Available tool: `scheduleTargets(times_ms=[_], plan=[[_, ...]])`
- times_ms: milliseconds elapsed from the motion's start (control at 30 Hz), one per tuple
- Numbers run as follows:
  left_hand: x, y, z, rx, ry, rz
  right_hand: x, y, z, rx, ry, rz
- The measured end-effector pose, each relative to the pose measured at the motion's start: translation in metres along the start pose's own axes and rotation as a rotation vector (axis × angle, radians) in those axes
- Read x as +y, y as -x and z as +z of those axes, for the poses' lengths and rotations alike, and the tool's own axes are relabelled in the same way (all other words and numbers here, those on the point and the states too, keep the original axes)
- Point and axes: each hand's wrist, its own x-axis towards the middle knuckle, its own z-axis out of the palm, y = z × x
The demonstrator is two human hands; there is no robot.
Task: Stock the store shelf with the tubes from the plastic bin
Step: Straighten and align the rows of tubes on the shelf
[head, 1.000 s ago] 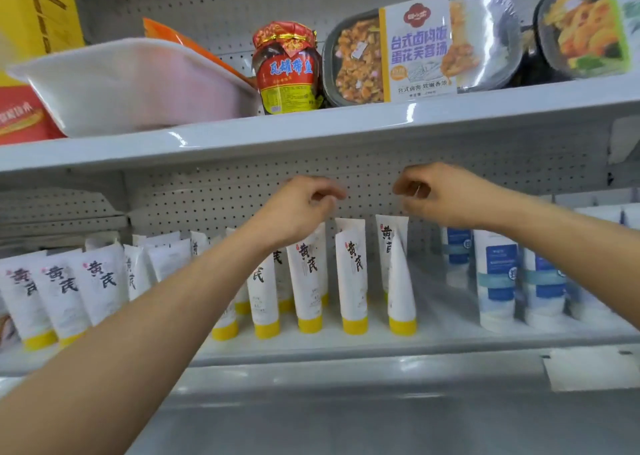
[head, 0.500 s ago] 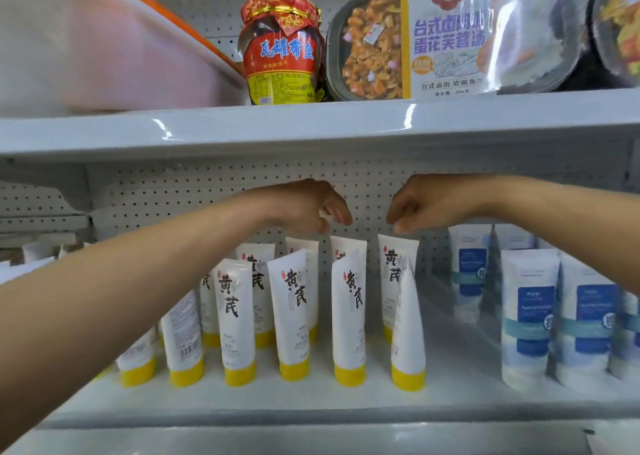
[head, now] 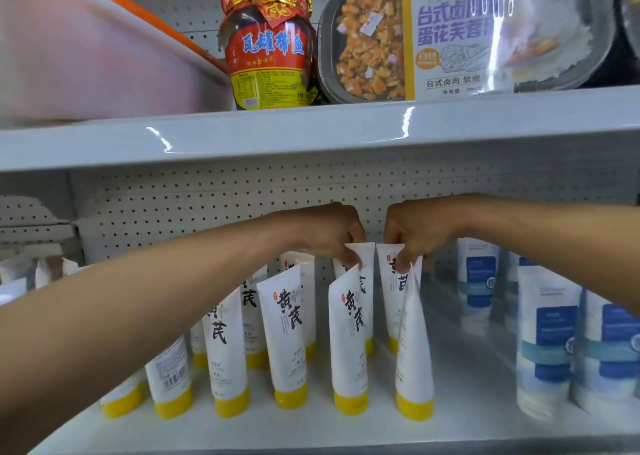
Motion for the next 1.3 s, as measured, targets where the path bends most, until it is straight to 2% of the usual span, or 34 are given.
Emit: scheduleTargets(times_ms=[167, 600, 1300], plan=[[0.0, -0.005, 0.003, 0.063, -0.101, -0.048, 0.008, -0.011, 0.002, 0.049, 0.065, -0.046], [-0.009, -0.007, 0.006, 0.079, -0.045, -0.092, 0.023, -0.031, 0.006, 0.08, -0.04, -0.06], [-0.002, -0.009, 0.006, 0.064, -0.055, -0.101, 0.024, -0.03, 0.009, 0.065, -0.008, -0.056]])
